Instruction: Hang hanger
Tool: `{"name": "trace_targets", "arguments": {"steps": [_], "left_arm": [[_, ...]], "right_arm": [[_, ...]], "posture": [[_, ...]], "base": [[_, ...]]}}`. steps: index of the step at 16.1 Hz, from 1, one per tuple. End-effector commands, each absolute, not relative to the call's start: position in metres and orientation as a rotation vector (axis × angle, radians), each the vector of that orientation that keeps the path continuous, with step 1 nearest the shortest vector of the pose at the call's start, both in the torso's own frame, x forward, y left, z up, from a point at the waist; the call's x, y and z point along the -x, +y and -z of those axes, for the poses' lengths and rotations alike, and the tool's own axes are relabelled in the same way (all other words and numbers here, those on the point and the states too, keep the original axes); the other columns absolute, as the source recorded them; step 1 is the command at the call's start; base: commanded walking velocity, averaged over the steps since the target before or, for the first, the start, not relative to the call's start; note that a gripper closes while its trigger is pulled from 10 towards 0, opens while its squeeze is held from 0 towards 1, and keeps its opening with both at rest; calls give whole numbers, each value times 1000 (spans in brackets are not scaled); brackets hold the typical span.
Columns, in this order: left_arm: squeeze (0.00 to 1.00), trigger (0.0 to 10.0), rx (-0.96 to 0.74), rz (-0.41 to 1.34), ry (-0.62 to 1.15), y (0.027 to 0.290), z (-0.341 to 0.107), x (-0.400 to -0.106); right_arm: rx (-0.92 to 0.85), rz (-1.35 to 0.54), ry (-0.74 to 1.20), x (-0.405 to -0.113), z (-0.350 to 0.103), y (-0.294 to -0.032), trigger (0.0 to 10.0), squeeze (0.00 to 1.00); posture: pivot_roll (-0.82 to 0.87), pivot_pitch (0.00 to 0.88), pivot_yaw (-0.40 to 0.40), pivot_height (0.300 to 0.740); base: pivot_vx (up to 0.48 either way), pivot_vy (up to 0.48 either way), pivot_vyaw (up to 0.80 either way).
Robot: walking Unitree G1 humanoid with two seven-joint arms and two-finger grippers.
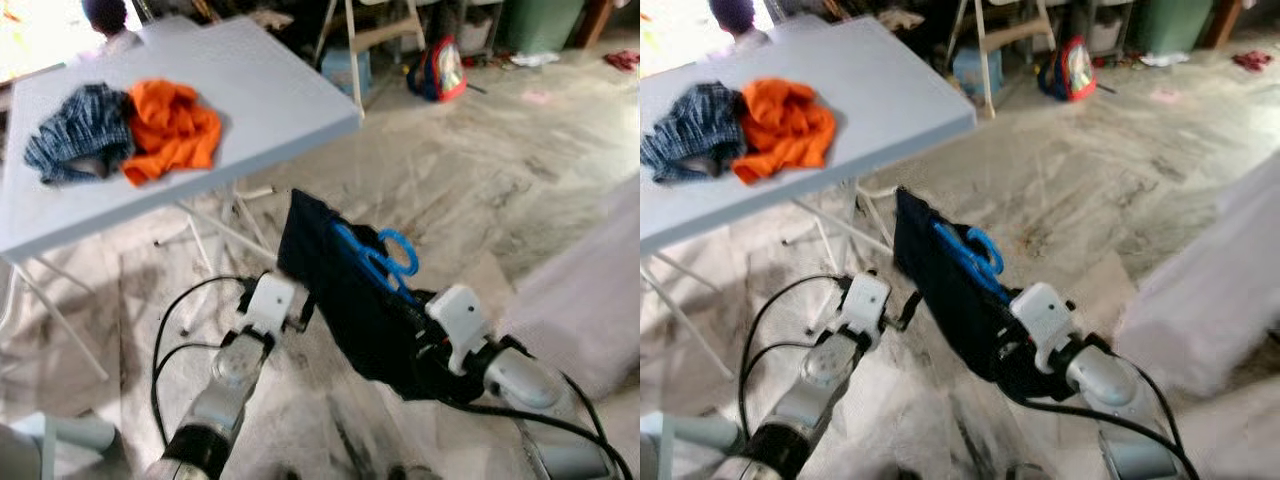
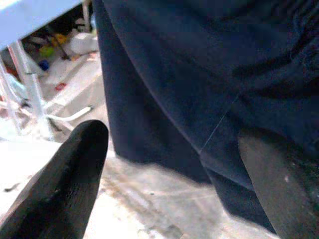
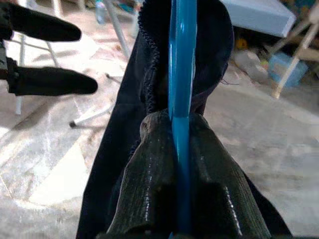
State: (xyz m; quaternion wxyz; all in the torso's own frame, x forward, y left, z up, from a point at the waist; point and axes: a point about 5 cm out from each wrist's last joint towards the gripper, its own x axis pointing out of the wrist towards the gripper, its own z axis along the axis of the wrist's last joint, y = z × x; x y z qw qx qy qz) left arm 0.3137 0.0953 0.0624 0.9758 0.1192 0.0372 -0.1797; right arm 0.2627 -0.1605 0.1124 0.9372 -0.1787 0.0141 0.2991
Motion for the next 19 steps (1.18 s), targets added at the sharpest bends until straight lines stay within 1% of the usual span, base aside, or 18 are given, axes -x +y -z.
{"name": "trace_targets", "arguments": {"steps": [1, 7, 10, 15, 17, 19], "left_arm": [[0, 10000, -255, 345, 85, 103, -59, -312], [0, 10000, -251, 345, 45, 105, -63, -312], [0, 10000, -204, 366, 19, 105, -69, -313], [0, 10000, -167, 345, -32, 107, -80, -318], [0, 10000, -136, 354, -70, 106, -87, -319], [0, 10000, -38, 411, -114, 98, -99, -320]], "right_arm": [[364, -626, -25, -264, -121, -155, 10000, 0], [333, -587, -40, -265, -122, -156, 10000, 0], [324, -578, -57, -266, -125, -153, 10000, 0], [310, -650, -66, -267, -127, -140, 10000, 0], [293, -687, -80, -267, -130, -135, 10000, 0], [301, -686, -79, -270, -129, -131, 10000, 0]], "posture": [[-6, 157, 84, 740], [-9, 166, 82, 740], [-11, 169, 73, 740], [-13, 175, 57, 740], [-11, 179, 55, 740], [-11, 183, 54, 740]], "base": [[0, 0, 0], [0, 0, 0], [0, 0, 0], [0, 0, 0], [0, 0, 0], [0, 0, 0]]}}
